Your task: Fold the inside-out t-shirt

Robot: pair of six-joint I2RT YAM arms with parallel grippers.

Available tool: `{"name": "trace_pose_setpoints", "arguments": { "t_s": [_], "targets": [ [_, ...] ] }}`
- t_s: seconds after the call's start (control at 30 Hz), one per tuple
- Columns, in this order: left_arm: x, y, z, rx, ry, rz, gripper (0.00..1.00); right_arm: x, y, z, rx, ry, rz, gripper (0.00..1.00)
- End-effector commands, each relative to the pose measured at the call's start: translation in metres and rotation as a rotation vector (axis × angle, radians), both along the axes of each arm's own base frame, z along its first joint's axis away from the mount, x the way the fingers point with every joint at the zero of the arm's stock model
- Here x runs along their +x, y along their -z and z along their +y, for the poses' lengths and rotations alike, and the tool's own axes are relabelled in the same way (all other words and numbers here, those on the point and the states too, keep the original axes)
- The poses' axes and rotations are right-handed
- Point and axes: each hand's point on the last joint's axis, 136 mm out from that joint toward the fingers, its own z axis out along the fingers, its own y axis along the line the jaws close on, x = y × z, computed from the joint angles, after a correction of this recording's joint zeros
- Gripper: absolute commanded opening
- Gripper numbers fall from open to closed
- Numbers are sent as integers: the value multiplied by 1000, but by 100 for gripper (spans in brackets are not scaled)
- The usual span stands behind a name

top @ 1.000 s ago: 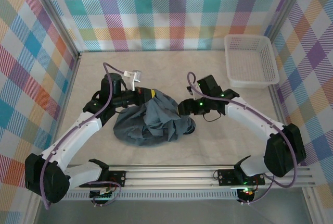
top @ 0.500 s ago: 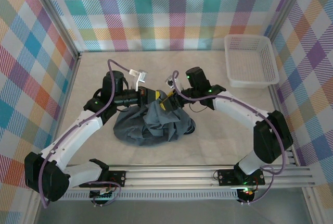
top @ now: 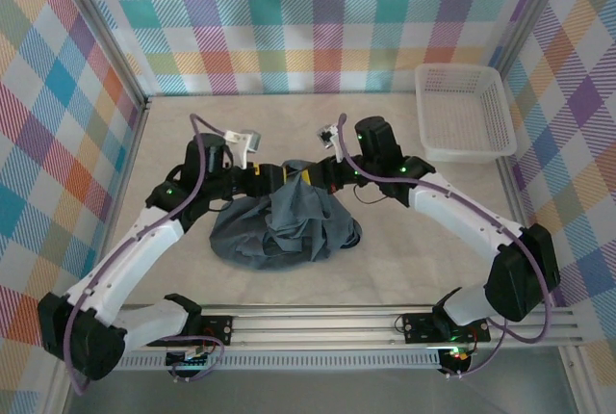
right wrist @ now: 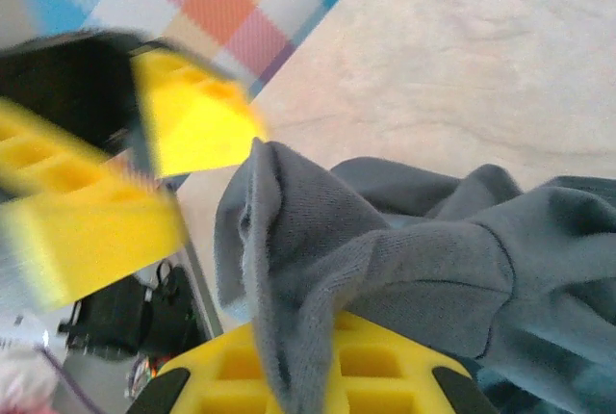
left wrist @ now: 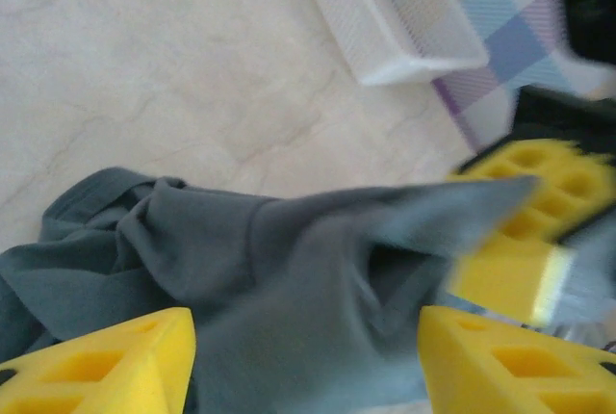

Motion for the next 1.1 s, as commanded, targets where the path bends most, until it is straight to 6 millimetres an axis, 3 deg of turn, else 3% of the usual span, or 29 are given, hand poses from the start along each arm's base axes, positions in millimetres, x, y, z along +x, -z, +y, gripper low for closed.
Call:
{"name": "trace_pose_setpoints", "arguments": {
  "t_s": [0.0, 0.1, 0.27, 0.33, 0.4, 0.43, 0.47, 0.5, 0.53, 0.57, 0.63, 0.7, 0.73, 0.8, 0.93, 1.0, 1.07],
  "targets": [
    [-21, -21, 0, -110, -43, -21, 64, 26, 7, -10, -61, 202, 105, 0],
    [-31, 3, 0, -75, -61, 11, 69, 27, 6, -7, -44, 191, 148, 0],
    [-16, 90, 21, 187, -164, 171, 79, 20, 1, -2, -8, 152, 192, 0],
    [-6, 108, 19, 229, -170, 182, 82, 18, -1, -1, -7, 144, 194, 0],
    [8, 114, 15, 216, -180, 174, 83, 16, 2, -2, -14, 142, 204, 0],
    [17, 114, 12, 196, -185, 164, 78, 16, 5, -3, -22, 145, 211, 0],
    [24, 114, 10, 185, -187, 159, 67, 15, 7, -4, -28, 148, 215, 0],
    [30, 114, 9, 181, -193, 156, 51, 16, 9, -6, -38, 156, 223, 0],
    [36, 112, 10, 175, -200, 153, 23, 16, 11, -10, -49, 168, 229, 0],
    [40, 109, 13, 165, -210, 151, 0, 16, 12, -15, -62, 186, 236, 0],
    [46, 93, 18, 125, -216, 138, 0, 14, 10, -22, -61, 197, 233, 0],
    [47, 63, 22, 68, -193, 95, 0, 3, 0, -22, -36, 144, 203, 0],
    [44, 38, 19, 41, -148, 54, 0, -6, -9, -20, -7, 101, 198, 0],
    [28, -2, 9, 37, -10, -8, 0, -23, -28, -17, 41, 42, 191, 0],
    [-15, -83, -8, 35, 261, -129, 0, -66, -87, -10, 169, -77, 88, 0],
    [-32, -109, -10, 48, 345, -170, 0, -82, -111, -9, 216, -98, 15, 0],
    [-41, -121, -7, 97, 389, -191, 0, -85, -124, -13, 260, -60, -3, 0]
  ]
}}
